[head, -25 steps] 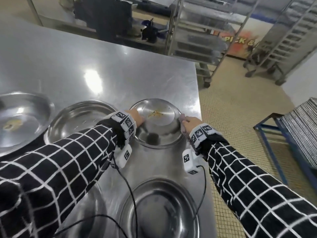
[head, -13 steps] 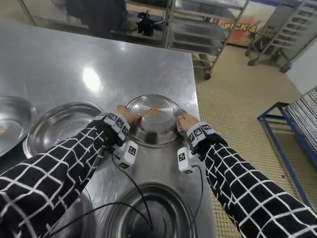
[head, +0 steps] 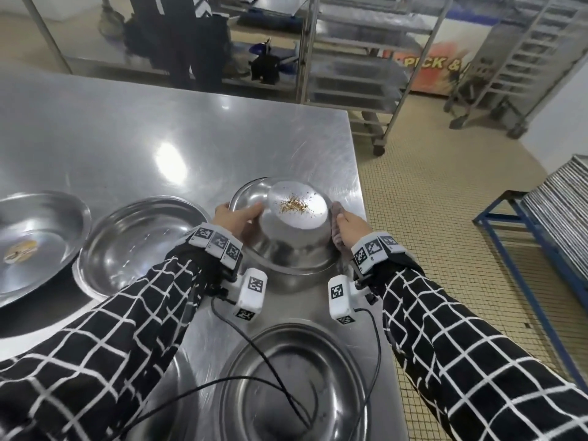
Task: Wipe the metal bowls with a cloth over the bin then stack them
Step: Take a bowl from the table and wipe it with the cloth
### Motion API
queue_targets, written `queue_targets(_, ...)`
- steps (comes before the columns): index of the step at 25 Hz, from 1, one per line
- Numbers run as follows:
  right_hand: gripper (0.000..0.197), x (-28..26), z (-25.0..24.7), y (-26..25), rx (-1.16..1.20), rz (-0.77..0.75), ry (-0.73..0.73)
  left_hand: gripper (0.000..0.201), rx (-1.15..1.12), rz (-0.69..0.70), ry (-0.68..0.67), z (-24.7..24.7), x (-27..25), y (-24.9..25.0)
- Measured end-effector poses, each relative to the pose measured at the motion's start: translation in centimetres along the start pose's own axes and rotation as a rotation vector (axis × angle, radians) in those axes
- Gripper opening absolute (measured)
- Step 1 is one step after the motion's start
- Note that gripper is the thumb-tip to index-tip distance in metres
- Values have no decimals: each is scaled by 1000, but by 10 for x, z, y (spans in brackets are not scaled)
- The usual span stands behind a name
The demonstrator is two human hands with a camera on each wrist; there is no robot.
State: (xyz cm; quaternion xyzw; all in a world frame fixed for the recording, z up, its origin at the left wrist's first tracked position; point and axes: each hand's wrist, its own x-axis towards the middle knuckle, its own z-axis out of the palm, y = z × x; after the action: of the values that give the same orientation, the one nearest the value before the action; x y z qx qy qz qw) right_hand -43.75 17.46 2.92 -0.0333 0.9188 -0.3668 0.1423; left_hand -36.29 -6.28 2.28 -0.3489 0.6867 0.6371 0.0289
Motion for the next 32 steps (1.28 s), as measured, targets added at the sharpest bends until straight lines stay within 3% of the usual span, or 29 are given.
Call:
queue_targets(3,23,-18,-10,-10,78,-16,119,133,-81,42,-58,-11,-18,9)
queue_targets(7,39,-68,-37,-28,209,-23,286,58,-105,146,-119,-27,-70,38)
queue_targets(8,37,-85,-45,-32,182,-20,323,55,-112,165,-134,-28,-82,42)
queue_targets(11,36,-138,-63,-39,163,-1,414,91,-189,182,-243,-26,-100,40)
queue_targets(12,36,-159,-67,-37,166,24,452,96,-191,188,-276,-23,-102,36)
queue_targets(17,40,-261,-77,-6,208,196,658,53,-55,270,-541,-2,-178,30)
queue_targets(18,40,-283,-79,0,199,235,685,52,-43,275,-582,5,-191,25)
queue_targets(21,37,-344,-82,20,173,319,776,91,-12,265,-692,26,-224,5)
queue_targets(22,37,-364,-83,27,185,346,819,92,6,262,-737,35,-234,-2)
queue_targets(25,37,-419,-87,48,174,415,936,82,16,263,-846,58,-274,-19)
queue_targets(28,34,-462,-94,67,171,478,1006,59,-5,278,-898,88,-304,-35)
queue_targets(32,36,-505,-101,115,229,533,1091,65,202,318,-942,134,-333,-53)
